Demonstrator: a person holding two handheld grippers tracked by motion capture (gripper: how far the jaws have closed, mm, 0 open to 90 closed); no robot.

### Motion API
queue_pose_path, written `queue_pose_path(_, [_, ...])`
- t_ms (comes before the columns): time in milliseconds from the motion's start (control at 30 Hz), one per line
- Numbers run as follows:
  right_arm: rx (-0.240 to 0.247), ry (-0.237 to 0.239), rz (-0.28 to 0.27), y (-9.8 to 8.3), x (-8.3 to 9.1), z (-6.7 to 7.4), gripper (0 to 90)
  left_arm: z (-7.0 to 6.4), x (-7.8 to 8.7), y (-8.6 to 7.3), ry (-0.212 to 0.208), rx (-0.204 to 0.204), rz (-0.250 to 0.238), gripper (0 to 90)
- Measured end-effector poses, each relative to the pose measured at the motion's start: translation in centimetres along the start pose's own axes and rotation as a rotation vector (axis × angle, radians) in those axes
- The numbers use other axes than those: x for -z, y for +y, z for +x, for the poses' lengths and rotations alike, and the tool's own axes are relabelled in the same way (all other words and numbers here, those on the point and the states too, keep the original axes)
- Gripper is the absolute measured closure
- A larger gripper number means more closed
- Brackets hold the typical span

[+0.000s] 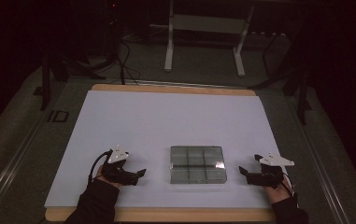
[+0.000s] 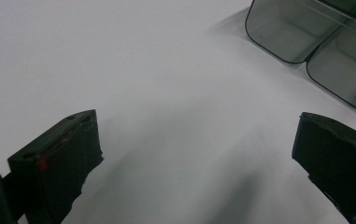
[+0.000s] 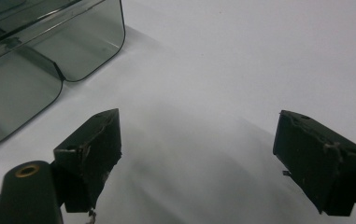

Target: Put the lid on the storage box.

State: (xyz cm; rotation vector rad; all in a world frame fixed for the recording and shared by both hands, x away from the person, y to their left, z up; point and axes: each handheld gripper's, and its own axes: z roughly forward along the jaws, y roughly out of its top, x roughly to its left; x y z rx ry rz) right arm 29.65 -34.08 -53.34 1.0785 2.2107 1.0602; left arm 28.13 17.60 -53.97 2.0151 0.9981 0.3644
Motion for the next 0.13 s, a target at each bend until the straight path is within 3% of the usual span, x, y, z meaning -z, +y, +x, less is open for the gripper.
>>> queue_pose_path(133, [-0.01,-0.004,-0.015,-0.12,0.14,-0.06,15.2,0.07,0.15,-0.11,0.003,0.008,-0.017,2.7])
